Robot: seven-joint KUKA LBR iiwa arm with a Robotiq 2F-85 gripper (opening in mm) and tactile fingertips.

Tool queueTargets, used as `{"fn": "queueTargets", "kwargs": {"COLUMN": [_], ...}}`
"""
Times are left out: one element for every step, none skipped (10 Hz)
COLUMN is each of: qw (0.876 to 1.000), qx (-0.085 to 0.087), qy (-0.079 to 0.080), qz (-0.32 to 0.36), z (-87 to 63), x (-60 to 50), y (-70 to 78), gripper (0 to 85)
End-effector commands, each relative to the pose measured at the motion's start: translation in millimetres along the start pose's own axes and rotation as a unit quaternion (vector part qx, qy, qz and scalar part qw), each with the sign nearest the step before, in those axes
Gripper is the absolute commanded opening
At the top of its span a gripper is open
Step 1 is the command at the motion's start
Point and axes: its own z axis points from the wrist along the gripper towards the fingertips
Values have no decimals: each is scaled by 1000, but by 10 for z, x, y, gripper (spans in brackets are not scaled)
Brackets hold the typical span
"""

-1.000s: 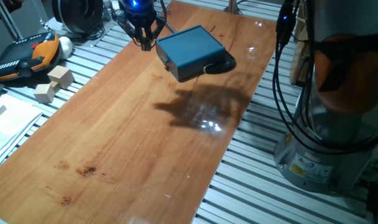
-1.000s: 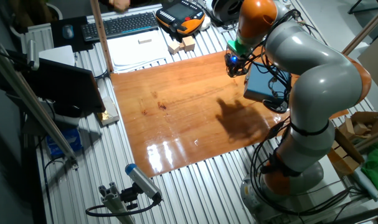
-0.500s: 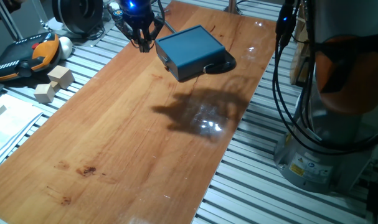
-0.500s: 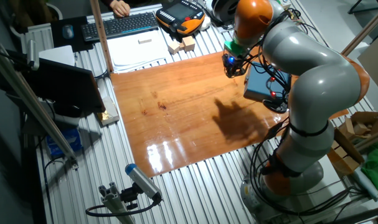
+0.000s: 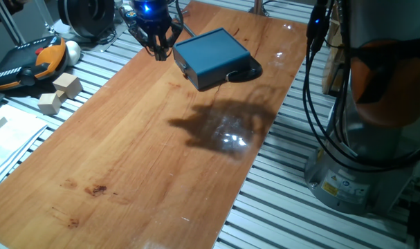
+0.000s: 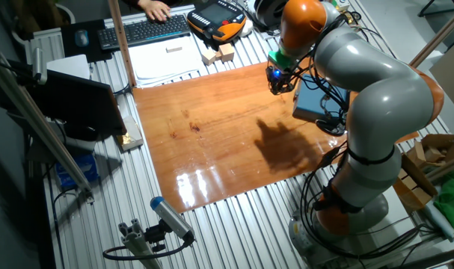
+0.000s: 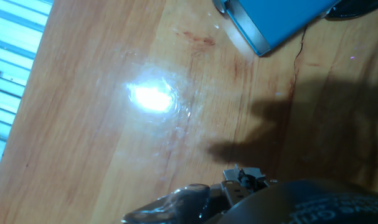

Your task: Grasp the handle and close the drawer

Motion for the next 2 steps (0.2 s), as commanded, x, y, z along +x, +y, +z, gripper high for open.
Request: {"fn": "queueTargets", "kwargs": {"qw": [1000, 1000], "qx": [-1, -2], "qy": [0, -1], "qz": [0, 0], "z": [3, 0], "x": [-10, -14], "y": [0, 2], "gripper": [20, 20]}}
